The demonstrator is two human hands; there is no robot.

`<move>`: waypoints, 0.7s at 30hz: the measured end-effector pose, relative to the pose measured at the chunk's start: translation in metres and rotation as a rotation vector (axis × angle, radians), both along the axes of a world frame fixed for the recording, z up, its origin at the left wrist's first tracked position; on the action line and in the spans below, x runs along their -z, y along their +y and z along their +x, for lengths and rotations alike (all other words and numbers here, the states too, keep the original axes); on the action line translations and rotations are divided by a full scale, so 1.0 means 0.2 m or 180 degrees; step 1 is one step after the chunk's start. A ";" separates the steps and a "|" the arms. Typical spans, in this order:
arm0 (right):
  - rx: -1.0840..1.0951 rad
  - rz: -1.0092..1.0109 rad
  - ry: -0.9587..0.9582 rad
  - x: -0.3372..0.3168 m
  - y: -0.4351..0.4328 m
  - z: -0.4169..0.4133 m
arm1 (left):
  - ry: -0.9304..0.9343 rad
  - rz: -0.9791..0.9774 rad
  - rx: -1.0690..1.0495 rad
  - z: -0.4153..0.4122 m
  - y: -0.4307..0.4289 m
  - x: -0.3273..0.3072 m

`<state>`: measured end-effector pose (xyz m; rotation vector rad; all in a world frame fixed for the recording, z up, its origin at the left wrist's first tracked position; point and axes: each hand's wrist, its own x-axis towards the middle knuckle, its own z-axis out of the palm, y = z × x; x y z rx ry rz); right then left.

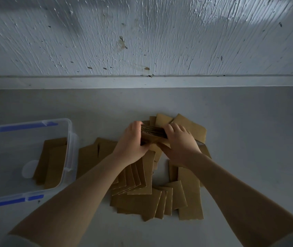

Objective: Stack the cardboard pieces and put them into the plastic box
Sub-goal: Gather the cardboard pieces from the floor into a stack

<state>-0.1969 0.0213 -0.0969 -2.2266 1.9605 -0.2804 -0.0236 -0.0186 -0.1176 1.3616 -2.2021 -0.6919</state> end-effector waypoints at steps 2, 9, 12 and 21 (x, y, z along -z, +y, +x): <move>0.0024 -0.0011 -0.0023 -0.03 -0.01 0.01 | 0.0109 0.0232 0.0018 -0.01 -0.01 -0.03; 0.0739 0.0864 -0.2229 -0.15 -0.02 0.02 | 0.1904 0.1447 -0.0831 -0.04 0.02 -0.22; 0.0720 0.1119 -0.2865 -0.16 0.02 0.09 | 0.2907 0.2477 -0.0912 -0.08 0.06 -0.24; 0.0948 0.0371 -0.1111 -0.12 -0.08 -0.07 | 0.1819 0.2351 -0.1207 0.00 -0.07 -0.27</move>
